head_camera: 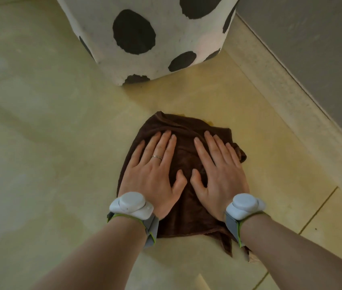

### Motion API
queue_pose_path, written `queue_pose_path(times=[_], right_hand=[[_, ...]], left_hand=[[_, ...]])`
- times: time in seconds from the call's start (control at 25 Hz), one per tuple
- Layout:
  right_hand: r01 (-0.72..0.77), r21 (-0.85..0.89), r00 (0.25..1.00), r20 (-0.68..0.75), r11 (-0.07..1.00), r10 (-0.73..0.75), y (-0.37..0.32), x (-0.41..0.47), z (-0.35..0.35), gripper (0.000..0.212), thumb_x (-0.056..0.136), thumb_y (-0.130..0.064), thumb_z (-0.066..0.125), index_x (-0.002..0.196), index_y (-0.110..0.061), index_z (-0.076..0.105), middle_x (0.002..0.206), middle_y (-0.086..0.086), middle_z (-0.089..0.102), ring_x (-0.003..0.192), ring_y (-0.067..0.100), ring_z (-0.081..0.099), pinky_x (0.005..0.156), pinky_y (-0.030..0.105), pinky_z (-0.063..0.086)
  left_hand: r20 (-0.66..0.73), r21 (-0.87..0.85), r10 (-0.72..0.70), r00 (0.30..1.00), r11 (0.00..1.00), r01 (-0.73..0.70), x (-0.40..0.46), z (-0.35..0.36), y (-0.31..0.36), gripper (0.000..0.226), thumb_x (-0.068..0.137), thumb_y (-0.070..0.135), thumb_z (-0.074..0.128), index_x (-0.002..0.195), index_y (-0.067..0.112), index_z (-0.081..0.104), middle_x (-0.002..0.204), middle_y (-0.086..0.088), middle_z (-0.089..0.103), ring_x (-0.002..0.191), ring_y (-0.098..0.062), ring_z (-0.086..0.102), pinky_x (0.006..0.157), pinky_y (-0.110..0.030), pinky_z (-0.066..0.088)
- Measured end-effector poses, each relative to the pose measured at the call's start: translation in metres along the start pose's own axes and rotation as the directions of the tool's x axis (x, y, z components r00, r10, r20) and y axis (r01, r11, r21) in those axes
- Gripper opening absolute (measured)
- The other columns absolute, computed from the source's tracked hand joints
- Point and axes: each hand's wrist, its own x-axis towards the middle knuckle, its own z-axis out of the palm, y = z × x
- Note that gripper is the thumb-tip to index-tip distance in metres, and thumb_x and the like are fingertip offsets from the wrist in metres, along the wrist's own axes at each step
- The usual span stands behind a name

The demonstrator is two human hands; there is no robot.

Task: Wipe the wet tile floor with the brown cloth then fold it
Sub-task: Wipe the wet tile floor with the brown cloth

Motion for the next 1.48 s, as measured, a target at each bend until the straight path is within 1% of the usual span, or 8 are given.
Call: queue_pose_path(times=[0.4, 0.6, 0.72, 0.8, 0.96, 1.08, 1.24, 1.48], right_hand=[[0.03, 0.054, 0.999, 0.009, 0.998, -0.031, 0.007, 0.019, 0.0, 0.069, 0.097, -0.044, 0.04, 0.16, -0.017, 0.035, 0.168, 0.011, 0.03, 0.156, 0.026, 0.025, 0.128, 0.046, 0.02], [0.196, 0.084, 0.981, -0.006, 0.977, -0.196, 0.026, 0.094, 0.004, 0.072, 0.094, -0.047, 0.036, 0.158, -0.015, 0.04, 0.165, 0.015, 0.035, 0.153, 0.031, 0.031, 0.128, 0.044, 0.017], [0.248, 0.066, 0.969, -0.001, 0.967, -0.248, 0.027, 0.108, 0.009, 0.074, 0.093, -0.048, 0.03, 0.158, -0.015, 0.039, 0.165, 0.015, 0.035, 0.153, 0.032, 0.031, 0.128, 0.045, 0.017], [0.305, 0.068, 0.952, 0.007, 0.95, -0.306, 0.03, 0.102, 0.009, 0.071, 0.095, -0.047, 0.027, 0.158, -0.017, 0.039, 0.165, 0.014, 0.035, 0.153, 0.031, 0.03, 0.129, 0.045, 0.016], [0.505, 0.096, 0.861, 0.01, 0.858, -0.508, 0.016, 0.074, 0.005, 0.065, 0.097, -0.043, 0.035, 0.157, -0.019, 0.043, 0.165, 0.011, 0.036, 0.152, 0.03, 0.033, 0.128, 0.045, 0.018], [0.571, 0.141, 0.818, -0.012, 0.809, -0.575, -0.007, 0.023, 0.004, 0.065, 0.094, -0.042, 0.044, 0.154, -0.018, 0.048, 0.165, 0.011, 0.037, 0.152, 0.03, 0.034, 0.127, 0.046, 0.019], [0.655, 0.192, 0.743, 0.014, 0.731, -0.669, -0.026, -0.044, -0.002, 0.066, 0.095, -0.042, 0.048, 0.157, -0.02, 0.042, 0.169, 0.008, 0.028, 0.157, 0.025, 0.024, 0.129, 0.044, 0.015], [0.629, 0.226, 0.764, -0.001, 0.744, -0.645, -0.024, -0.057, 0.001, 0.066, 0.096, -0.044, 0.049, 0.159, -0.024, 0.04, 0.169, 0.004, 0.028, 0.158, 0.019, 0.02, 0.129, 0.041, 0.015]], left_hand=[[0.033, 0.038, -0.042, 0.999, 0.998, 0.041, 0.014, -0.003, 0.004, 0.075, 0.098, 0.055, 0.035, 0.163, 0.024, 0.015, 0.17, 0.007, 0.012, 0.157, -0.01, 0.006, 0.128, -0.036, 0.005], [-0.093, 0.041, -0.197, 0.976, 0.979, 0.201, 0.042, 0.005, 0.009, 0.072, 0.098, 0.054, 0.029, 0.162, 0.024, 0.018, 0.169, 0.007, 0.014, 0.156, -0.01, 0.009, 0.127, -0.034, 0.005], [-0.084, 0.067, -0.222, 0.971, 0.971, 0.228, 0.046, 0.005, 0.008, 0.073, 0.097, 0.055, 0.023, 0.163, 0.023, 0.016, 0.17, 0.005, 0.015, 0.156, -0.012, 0.011, 0.127, -0.033, 0.005], [-0.096, 0.068, -0.274, 0.957, 0.957, 0.281, 0.027, 0.007, 0.015, 0.072, 0.098, 0.055, 0.022, 0.162, 0.023, 0.017, 0.169, 0.006, 0.016, 0.156, -0.012, 0.012, 0.126, -0.032, 0.004], [-0.07, 0.066, -0.372, 0.926, 0.924, 0.376, -0.042, 0.009, 0.027, 0.072, 0.099, 0.056, 0.017, 0.163, 0.026, 0.008, 0.17, 0.009, 0.007, 0.156, -0.008, 0.002, 0.125, -0.03, -0.004], [-0.085, 0.05, -0.446, 0.891, 0.891, 0.451, -0.107, 0.01, 0.033, 0.072, 0.098, 0.055, 0.022, 0.163, 0.025, 0.012, 0.169, 0.008, 0.01, 0.155, -0.008, 0.004, 0.126, -0.032, 0.001], [-0.07, 0.04, -0.534, 0.842, 0.842, 0.538, -0.184, 0.016, 0.051, 0.074, 0.096, 0.054, 0.03, 0.162, 0.023, 0.019, 0.168, 0.006, 0.019, 0.155, -0.01, 0.014, 0.126, -0.033, 0.007], [-0.079, 0.075, -0.519, 0.851, 0.848, 0.524, -0.188, 0.018, 0.046, 0.075, 0.095, 0.055, 0.032, 0.162, 0.025, 0.017, 0.168, 0.006, 0.018, 0.154, -0.012, 0.015, 0.126, -0.033, 0.006]])
